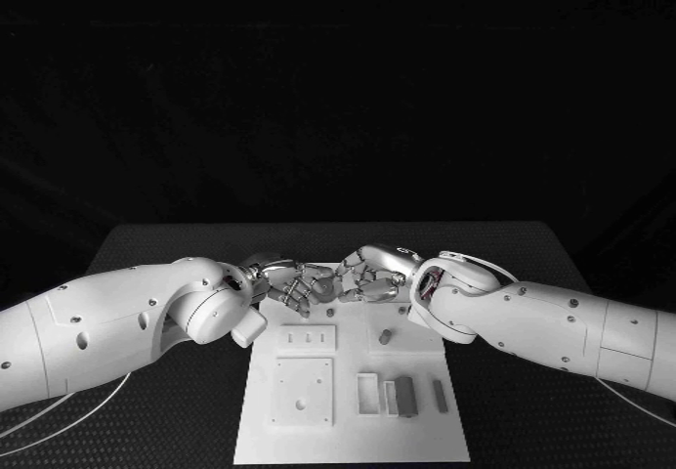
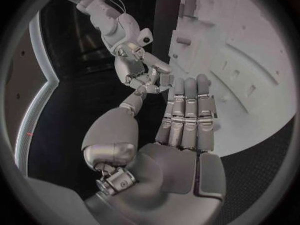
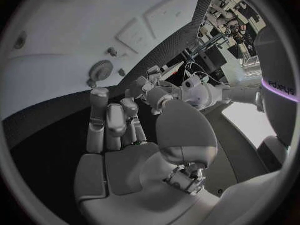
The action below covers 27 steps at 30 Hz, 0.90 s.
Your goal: Assemble the parts on the task board
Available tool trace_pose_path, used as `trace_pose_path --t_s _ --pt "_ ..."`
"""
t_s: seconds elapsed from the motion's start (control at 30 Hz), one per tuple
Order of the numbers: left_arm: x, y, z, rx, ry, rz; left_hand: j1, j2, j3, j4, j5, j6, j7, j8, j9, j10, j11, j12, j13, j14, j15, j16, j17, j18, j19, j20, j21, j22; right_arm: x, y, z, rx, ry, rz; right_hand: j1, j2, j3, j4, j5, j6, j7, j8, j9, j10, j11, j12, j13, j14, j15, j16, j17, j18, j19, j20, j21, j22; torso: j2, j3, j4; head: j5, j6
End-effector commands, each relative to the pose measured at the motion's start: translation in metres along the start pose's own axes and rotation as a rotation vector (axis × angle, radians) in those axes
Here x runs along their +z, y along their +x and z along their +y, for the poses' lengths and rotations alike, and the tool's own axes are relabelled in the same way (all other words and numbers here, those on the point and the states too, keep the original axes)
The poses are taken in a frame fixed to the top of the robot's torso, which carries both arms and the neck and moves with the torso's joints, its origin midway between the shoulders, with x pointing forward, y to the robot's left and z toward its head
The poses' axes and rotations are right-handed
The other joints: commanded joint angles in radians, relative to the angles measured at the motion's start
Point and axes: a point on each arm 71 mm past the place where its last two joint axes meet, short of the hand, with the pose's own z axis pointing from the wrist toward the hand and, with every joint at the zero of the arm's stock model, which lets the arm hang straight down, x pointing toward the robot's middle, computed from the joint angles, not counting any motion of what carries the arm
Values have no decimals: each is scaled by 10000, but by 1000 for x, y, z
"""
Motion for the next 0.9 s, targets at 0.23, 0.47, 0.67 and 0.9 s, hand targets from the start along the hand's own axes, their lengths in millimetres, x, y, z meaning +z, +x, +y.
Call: trace_pose_path --t_s 0.23,0.47,0.67,0.9 --pt "0 8 0 625 -322 486 -149 -2 11 53 -4 165 -30 35 8 63 -17 63 107 -13 -64 117 52 12 -25 -101 98 82 3 2 5 -76 -111 211 -77 -67 3 72 33 321 239 36 20 30 -64 55 -16 76 -7 14 -10 286 19 -35 55 181 -1 -11 7 -33 -36" --pt "1 9 0 931 -499 402 -127 15 25 35 -4 185 -40 29 4 68 -24 61 148 -19 -73 150 67 9 -29 -113 113 115 4 3 6 -66 -167 239 -100 -67 6 91 33 324 237 31 22 32 -66 53 -21 71 -10 8 -21 286 24 -37 51 178 -9 -15 18 -37 -69" --pt "2 10 0 941 -507 414 -105 5 27 3 -4 182 -36 13 -4 55 -21 49 178 -39 -73 166 74 2 -46 -115 117 140 5 4 9 -9 -235 296 -122 -77 5 104 32 325 236 27 23 33 -67 52 -25 88 -11 8 10 286 28 -39 47 176 -5 -22 6 -12 -78" --pt "2 9 -1 878 -475 276 -86 12 30 -36 -4 155 -19 -24 -21 20 -7 22 221 -80 -64 180 76 -10 -81 -112 113 172 6 6 13 25 -317 419 -128 -79 10 108 33 327 235 24 25 34 -69 51 -27 84 -13 5 -2 286 31 -42 45 175 -10 -19 9 -1 -91"
